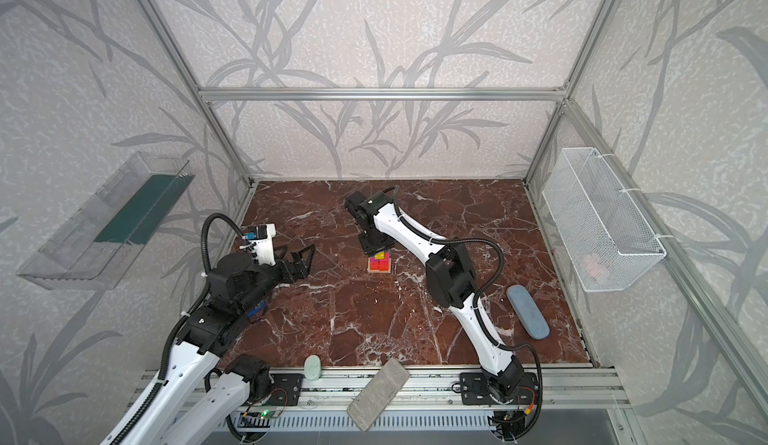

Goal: Build the wood block tower
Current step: 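Lower the yellow cylinder onto the yellow cube with the right gripper, then open the right gripper and release the yellow cylinder on the stack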

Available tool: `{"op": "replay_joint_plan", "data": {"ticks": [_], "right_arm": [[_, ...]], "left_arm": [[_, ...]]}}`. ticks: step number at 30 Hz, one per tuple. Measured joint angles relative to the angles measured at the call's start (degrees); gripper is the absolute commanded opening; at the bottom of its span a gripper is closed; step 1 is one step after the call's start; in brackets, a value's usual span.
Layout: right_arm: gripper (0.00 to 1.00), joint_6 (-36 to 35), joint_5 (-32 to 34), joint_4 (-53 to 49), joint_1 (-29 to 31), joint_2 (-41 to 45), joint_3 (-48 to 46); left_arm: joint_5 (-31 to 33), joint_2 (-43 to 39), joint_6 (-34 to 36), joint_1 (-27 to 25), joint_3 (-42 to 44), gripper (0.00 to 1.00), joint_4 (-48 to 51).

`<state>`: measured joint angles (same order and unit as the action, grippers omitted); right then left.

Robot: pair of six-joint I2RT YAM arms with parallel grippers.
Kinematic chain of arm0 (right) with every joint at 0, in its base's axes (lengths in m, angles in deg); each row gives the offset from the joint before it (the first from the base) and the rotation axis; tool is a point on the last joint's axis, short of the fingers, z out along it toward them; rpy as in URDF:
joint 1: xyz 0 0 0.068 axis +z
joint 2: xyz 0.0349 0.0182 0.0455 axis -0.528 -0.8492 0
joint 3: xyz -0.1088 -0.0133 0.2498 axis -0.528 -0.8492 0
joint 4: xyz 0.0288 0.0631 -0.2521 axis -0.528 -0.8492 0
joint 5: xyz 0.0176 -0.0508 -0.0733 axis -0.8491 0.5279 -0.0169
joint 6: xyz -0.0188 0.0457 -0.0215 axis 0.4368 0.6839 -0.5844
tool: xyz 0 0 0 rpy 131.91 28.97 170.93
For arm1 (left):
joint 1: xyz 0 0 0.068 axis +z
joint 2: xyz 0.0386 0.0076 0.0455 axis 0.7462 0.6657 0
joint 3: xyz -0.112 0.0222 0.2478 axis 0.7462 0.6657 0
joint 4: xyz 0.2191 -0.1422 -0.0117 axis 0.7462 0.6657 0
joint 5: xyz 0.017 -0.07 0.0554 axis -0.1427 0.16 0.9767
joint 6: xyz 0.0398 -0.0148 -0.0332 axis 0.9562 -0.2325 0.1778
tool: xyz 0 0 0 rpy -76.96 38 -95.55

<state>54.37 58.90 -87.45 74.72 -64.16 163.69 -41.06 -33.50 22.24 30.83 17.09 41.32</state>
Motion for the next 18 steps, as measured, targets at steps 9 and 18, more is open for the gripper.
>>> {"op": "replay_joint_plan", "data": {"ticks": [9, 18], "right_arm": [[0.48, 0.1, 0.0, 0.0, -0.1, 0.0, 0.0], [0.64, 0.8, -0.2, 1.0, -0.2, 1.5, -2.7]], "left_arm": [[0.0, 0.0, 0.0, 0.0, 0.0, 0.92, 0.0], [0.0, 0.0, 0.0, 0.0, 0.0, 0.92, 0.0]]}}
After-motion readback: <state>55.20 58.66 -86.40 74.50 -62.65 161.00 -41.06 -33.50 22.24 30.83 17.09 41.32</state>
